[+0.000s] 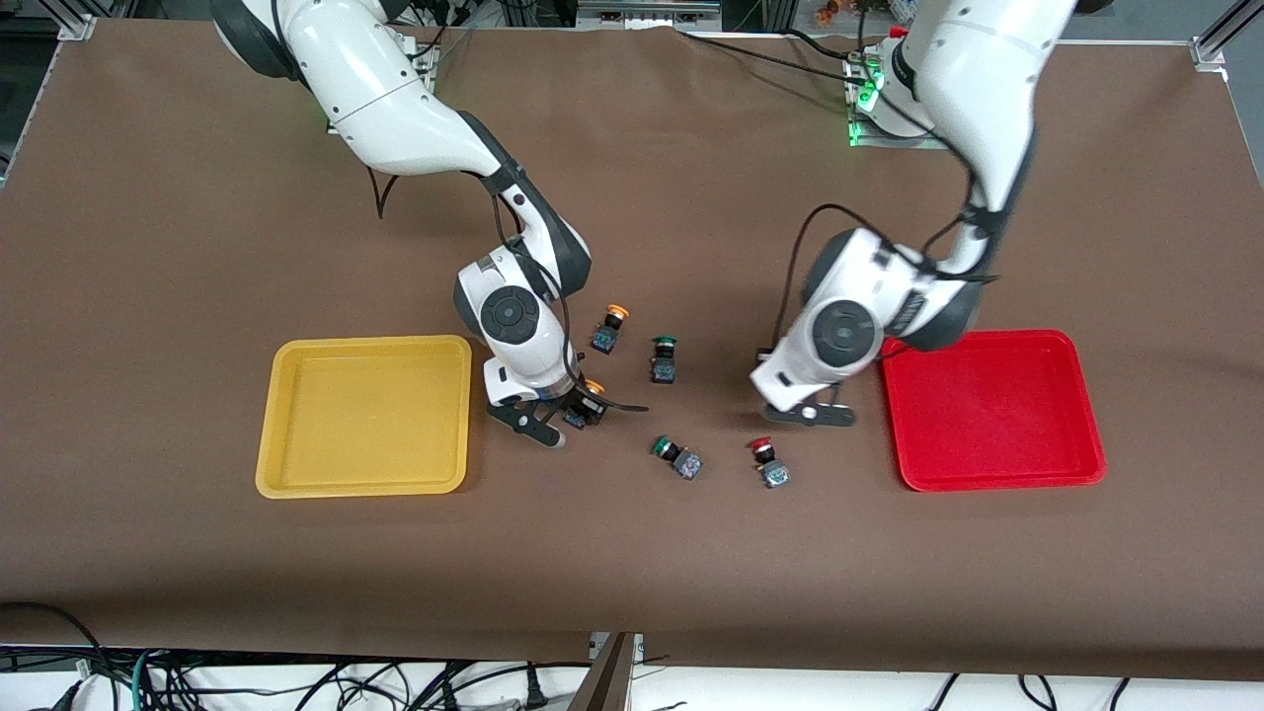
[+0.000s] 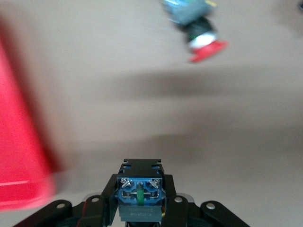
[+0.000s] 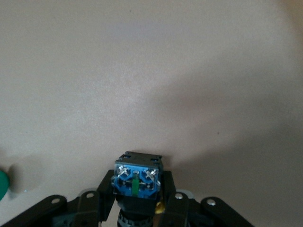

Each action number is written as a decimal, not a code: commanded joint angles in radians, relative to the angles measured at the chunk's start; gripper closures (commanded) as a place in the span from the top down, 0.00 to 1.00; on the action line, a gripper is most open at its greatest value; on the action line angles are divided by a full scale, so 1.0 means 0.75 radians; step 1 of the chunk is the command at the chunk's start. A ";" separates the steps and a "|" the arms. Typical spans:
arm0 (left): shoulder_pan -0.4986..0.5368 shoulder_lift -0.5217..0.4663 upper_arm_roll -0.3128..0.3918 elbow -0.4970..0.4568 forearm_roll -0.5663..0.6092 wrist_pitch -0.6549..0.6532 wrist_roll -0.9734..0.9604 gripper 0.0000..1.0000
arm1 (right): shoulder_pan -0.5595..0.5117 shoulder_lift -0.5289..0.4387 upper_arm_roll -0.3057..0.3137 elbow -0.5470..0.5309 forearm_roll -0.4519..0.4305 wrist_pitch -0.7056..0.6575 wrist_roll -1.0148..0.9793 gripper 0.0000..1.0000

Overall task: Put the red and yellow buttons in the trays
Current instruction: 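Place the orange button in the yellow tray while the left places red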

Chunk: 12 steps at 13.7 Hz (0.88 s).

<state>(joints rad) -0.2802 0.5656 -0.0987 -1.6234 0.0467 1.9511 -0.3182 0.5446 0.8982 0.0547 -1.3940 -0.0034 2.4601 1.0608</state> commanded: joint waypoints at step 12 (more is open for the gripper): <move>0.373 0.040 0.035 -0.243 0.373 0.374 0.441 1.00 | -0.626 -0.167 -0.057 -0.088 -0.016 -0.618 -1.320 0.00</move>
<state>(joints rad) -0.0519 0.6304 -0.0555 -1.7465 0.3128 2.1769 -0.0125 0.0994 0.7861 0.0035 -1.3951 -0.0038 1.9509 0.1251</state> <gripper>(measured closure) 0.542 0.559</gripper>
